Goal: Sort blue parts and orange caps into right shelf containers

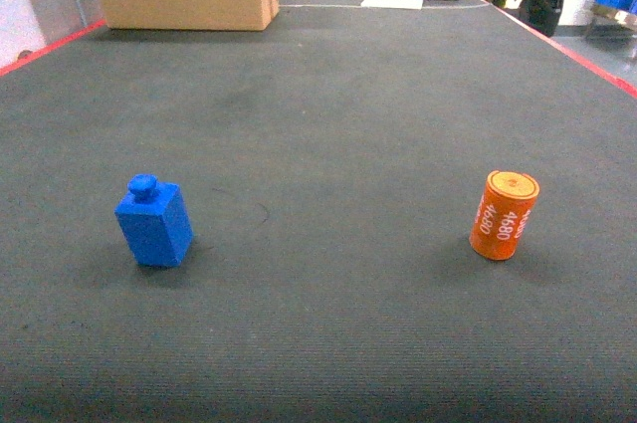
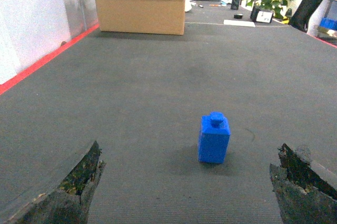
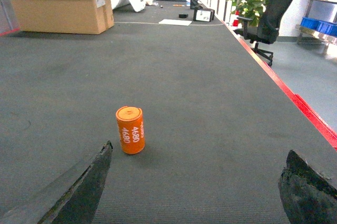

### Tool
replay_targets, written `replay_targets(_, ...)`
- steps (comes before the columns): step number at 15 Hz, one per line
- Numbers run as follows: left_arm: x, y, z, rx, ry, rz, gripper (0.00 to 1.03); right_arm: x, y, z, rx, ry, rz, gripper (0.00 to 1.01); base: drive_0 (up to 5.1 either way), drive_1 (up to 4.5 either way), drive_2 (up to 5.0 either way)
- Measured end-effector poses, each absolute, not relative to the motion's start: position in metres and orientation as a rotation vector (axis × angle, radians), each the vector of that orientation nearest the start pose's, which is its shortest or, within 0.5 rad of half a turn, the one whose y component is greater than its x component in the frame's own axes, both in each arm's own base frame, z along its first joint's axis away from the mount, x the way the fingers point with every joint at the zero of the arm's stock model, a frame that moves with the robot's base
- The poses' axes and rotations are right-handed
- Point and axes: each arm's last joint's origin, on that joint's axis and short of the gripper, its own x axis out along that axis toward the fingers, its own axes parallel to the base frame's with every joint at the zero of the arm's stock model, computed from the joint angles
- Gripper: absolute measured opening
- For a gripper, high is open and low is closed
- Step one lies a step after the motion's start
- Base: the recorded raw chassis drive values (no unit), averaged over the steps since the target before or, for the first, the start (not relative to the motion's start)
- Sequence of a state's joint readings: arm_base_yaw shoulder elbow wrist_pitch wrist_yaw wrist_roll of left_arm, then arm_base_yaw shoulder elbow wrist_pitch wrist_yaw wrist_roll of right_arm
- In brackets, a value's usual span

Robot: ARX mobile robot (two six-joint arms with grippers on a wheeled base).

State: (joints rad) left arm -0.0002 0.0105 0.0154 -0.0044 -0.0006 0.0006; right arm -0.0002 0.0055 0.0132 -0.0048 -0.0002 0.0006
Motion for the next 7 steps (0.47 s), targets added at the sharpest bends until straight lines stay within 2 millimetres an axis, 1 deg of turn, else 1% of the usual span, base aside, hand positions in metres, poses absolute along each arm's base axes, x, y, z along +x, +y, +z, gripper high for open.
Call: replay_targets(7, 0.0974, 0.0000, 0.1675, 0.001, 0.000, 0.000, 0.98, 0.0972, 0.0000, 0.1671, 0.001, -0.003, 0.000, 0.98, 0.0, 0.00, 0.0)
